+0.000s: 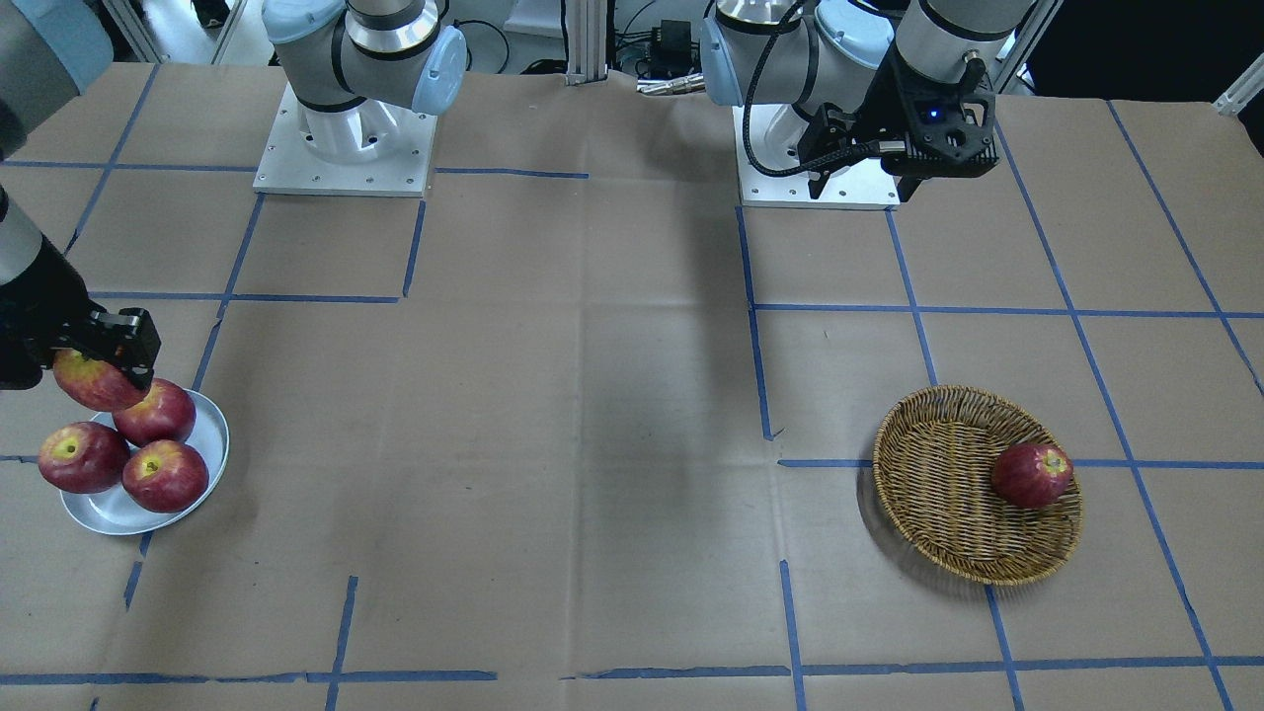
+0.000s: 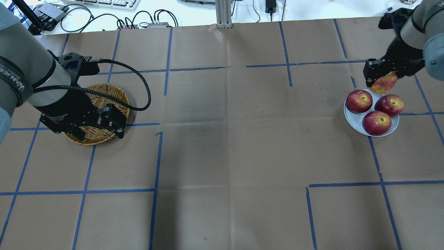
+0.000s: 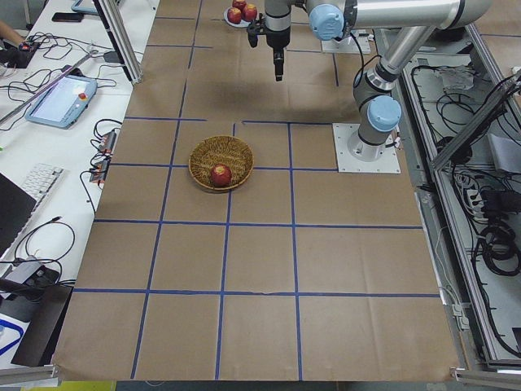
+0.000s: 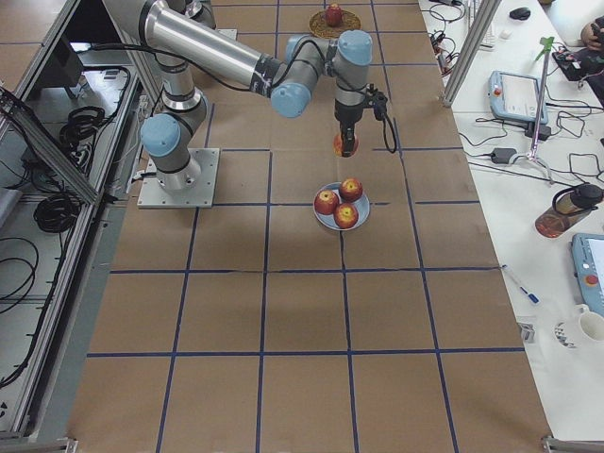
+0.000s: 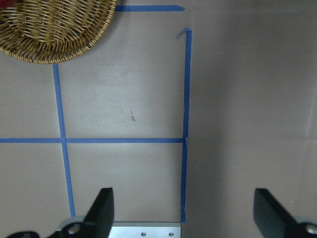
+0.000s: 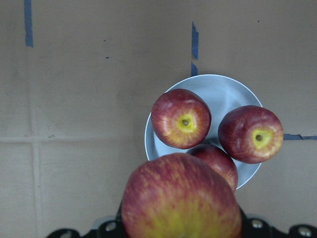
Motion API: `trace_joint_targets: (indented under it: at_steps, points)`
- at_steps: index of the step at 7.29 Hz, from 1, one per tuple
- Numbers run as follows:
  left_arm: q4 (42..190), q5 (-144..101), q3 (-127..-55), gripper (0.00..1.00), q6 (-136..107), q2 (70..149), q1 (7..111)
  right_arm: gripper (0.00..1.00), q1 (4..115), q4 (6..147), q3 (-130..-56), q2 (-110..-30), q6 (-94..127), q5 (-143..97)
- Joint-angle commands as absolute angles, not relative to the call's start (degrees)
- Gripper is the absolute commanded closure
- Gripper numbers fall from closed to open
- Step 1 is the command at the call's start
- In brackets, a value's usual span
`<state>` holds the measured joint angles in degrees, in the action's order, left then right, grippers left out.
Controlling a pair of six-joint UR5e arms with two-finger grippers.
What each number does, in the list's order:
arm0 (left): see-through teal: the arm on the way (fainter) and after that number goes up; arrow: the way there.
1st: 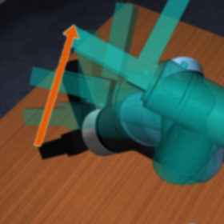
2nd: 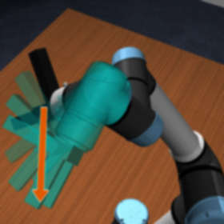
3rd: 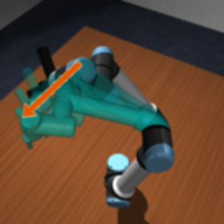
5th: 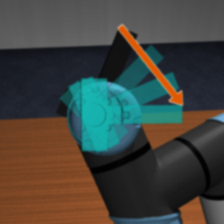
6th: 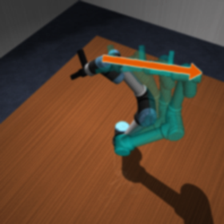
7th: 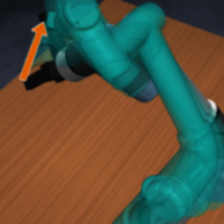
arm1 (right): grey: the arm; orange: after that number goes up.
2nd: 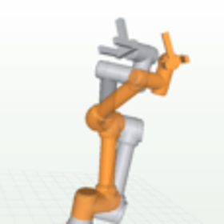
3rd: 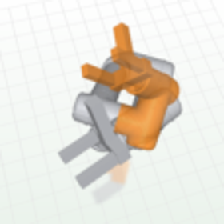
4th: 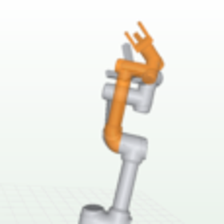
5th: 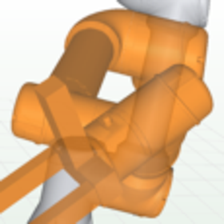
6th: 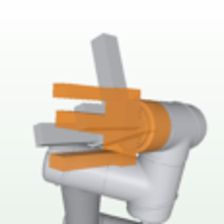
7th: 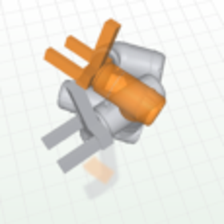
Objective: Transfer apple from basket to plate
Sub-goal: 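Carry the apple with the right gripper onto the white plate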
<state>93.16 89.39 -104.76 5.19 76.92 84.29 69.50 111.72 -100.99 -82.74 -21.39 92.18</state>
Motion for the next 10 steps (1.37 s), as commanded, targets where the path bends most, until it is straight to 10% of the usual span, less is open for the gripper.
trace_joint_targets:
  at_steps: [1, 10]
  points:
    - [93.16, 89.38, -104.77, 0.01, 5.19, 76.91, 84.29, 0.39, 66.18, 119.4, -105.19, -80.79, -25.39, 90.54]
    - [93.16, 89.38, -104.77, 0.01, 5.19, 77.08, 84.2, 0.37, 62.75, 124.19, -107.23, -75.15, -27.69, 90.62]
